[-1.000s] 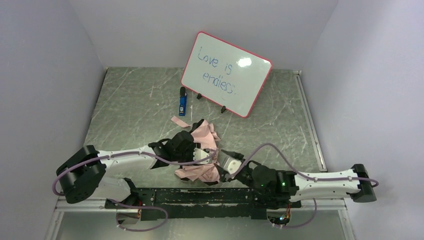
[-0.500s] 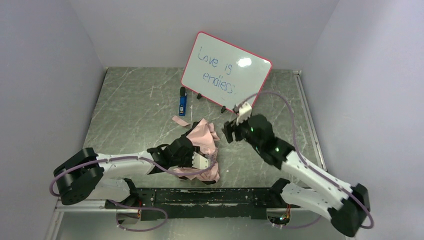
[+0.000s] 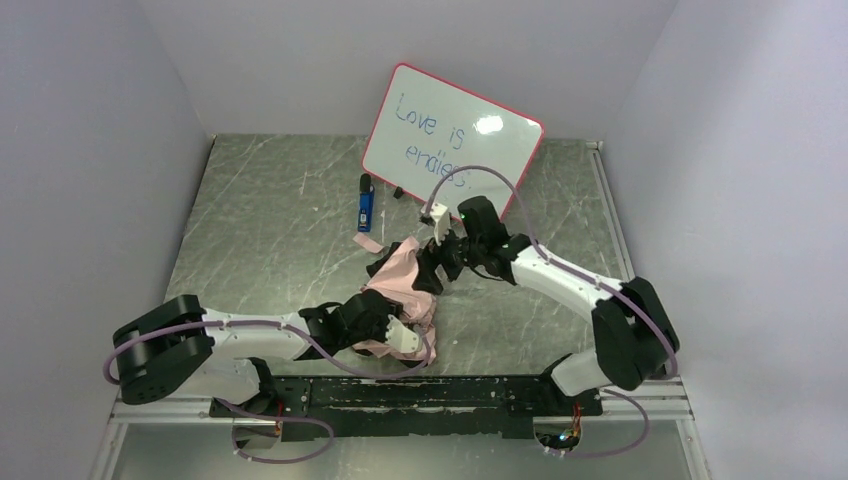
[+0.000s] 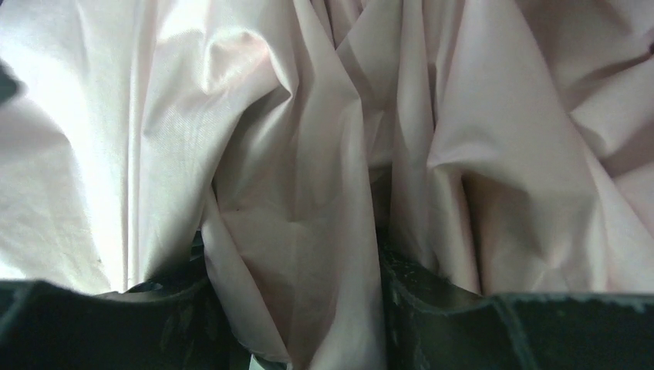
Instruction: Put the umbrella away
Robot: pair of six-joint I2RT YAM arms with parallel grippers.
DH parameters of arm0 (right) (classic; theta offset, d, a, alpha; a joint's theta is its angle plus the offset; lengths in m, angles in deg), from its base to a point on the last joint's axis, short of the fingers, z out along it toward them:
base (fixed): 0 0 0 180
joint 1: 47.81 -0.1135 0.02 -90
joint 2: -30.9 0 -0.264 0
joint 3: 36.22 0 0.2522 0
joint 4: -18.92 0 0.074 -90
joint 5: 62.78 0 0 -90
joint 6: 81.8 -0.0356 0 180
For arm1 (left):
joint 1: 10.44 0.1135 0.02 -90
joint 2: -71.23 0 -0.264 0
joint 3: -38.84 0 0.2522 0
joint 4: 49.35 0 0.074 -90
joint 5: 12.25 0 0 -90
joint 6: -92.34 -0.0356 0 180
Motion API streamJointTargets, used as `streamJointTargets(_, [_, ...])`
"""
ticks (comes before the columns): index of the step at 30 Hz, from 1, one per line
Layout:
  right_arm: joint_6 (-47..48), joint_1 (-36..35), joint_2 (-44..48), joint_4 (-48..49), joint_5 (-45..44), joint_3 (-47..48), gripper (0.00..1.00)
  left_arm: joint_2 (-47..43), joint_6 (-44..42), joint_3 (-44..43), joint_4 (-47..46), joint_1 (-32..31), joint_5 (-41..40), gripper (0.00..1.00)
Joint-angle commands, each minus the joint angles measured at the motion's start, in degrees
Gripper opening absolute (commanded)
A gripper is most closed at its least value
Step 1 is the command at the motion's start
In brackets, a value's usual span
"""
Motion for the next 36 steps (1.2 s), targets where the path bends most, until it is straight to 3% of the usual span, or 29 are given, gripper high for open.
streamJointTargets(1, [6.6,0.1,-4.8,-5.4,10.6,3.3,0.93,2.0,-1.9,1.3,0.0,-0.9,-2.7,0.49])
streamJointTargets(6, [8.7,-1.8,-8.0,-6.3,11.3,2.8,0.95,3.1,-2.0,1.2,-0.1,-1.5,-3.1,0.49])
streamJointTargets(16, [11.9,-10.4,-17.0,-11.0,2.5,2.7,0.95,2.9,-1.7,1.4,-0.5,-1.8,-3.5,0.49])
streamJointTargets(21, [11.3,-11.8,-18.4,-11.9,-2.1,2.5,0.90,3.0,-0.8,0.8,0.1,-1.8,-3.5,0.50])
streamJointTargets(24, [10.4,-11.8,-18.0,-11.2,-4.0,2.2,0.79,2.0,0.6,0.0,0.7,-1.8,-4.2,0.52])
streamJointTargets(30, [9.9,-11.8,-15.7,-9.5,-6.1,1.4,0.43,-5.3,3.7,0.1,1.3,-1.8,-4.8,0.65])
streamJointTargets(36, [10.5,-11.8,-11.1,-3.7,-9.7,-1.5,0.28,-15.9,9.3,-1.3,7.0,-1.8,-2.7,0.77])
